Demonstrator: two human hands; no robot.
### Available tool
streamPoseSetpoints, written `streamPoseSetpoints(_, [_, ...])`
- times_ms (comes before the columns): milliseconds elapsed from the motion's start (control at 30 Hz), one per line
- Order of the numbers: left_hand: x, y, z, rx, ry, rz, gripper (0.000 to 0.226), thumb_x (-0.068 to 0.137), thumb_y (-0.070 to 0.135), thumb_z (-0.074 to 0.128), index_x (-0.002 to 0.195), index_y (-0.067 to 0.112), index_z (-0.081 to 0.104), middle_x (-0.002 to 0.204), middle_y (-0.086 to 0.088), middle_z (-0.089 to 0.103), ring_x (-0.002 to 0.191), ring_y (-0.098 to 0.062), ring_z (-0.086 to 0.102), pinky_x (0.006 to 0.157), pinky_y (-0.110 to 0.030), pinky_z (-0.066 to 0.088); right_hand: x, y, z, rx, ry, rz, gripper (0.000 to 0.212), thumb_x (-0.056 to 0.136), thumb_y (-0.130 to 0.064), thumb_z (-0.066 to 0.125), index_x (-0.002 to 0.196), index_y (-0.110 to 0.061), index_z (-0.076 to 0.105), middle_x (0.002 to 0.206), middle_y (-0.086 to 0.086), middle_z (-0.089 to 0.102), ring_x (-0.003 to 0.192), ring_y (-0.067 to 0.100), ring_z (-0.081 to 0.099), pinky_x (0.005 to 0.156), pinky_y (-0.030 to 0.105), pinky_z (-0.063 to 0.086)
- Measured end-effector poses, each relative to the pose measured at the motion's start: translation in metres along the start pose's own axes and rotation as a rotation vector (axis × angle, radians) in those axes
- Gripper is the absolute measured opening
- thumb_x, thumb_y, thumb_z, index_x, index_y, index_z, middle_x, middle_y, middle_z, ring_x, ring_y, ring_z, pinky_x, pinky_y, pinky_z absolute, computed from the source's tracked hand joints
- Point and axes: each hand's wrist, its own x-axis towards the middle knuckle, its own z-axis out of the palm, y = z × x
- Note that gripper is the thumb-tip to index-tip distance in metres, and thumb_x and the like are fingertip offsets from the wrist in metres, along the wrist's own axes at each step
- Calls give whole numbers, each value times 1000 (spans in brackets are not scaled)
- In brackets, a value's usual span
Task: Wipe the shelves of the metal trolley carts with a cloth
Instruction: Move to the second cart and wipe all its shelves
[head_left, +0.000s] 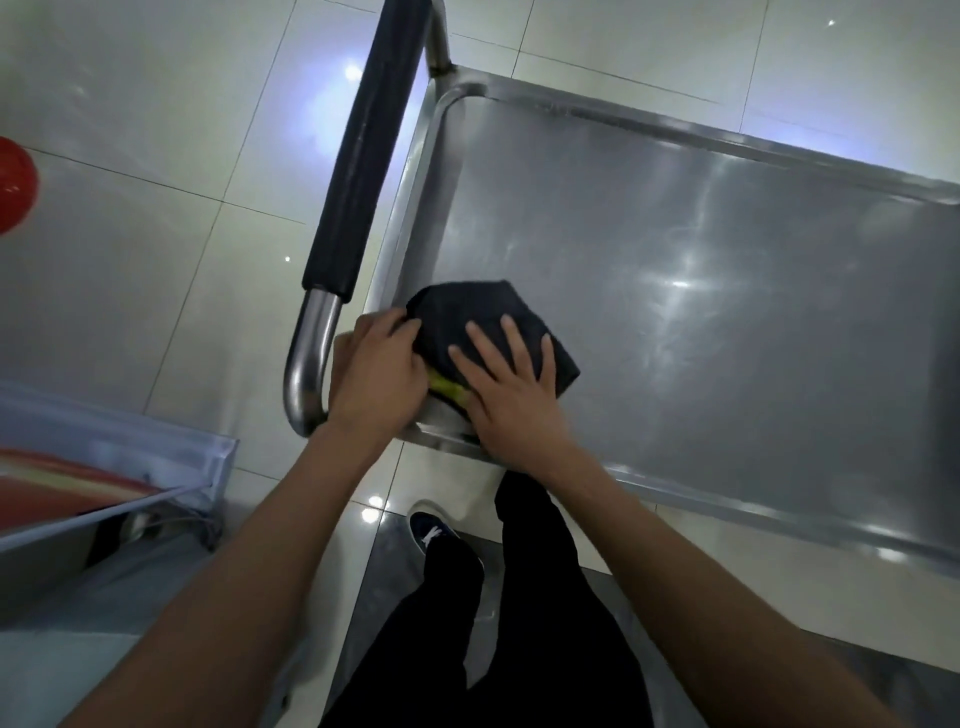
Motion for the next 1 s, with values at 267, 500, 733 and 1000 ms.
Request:
streamPoseSetpoints(267, [7,-8,6,-21,16,-27,29,89,5,54,114,11,67,131,-6,58,116,-28,53,101,-43,46,-33,-3,11,71,-10,-217,46,99,-44,38,143,-38,49,162,-12,29,155,20,5,119,63,6])
streamPoseSetpoints(500, [-11,3,10,-24,-11,-90,57,87,6,55,143,15,47,146,-7,48,137,-25,42,110,-47,38,69,54,-32,64,42,-117,51,96,-45,36,145,-36,50,161,-9,32,154,22,12,119,62,7])
streamPoseSetpoints(733, [6,10,10,131,-30,-116,33,89,28,48,116,23,66,137,-3,47,133,-22,41,101,-52,40,220,114,-72,65,3,-103,55,98,-50,27,149,-38,43,164,-8,26,154,25,8,120,59,-2])
streamPoseSetpoints(1000, [10,17,6,234,-55,-155,36,88,30,44,116,23,65,137,-4,48,134,-21,40,99,-48,36,255,91,-75,105,18,-71,52,99,-46,30,148,-36,43,163,-5,28,154,26,6,120,58,-4])
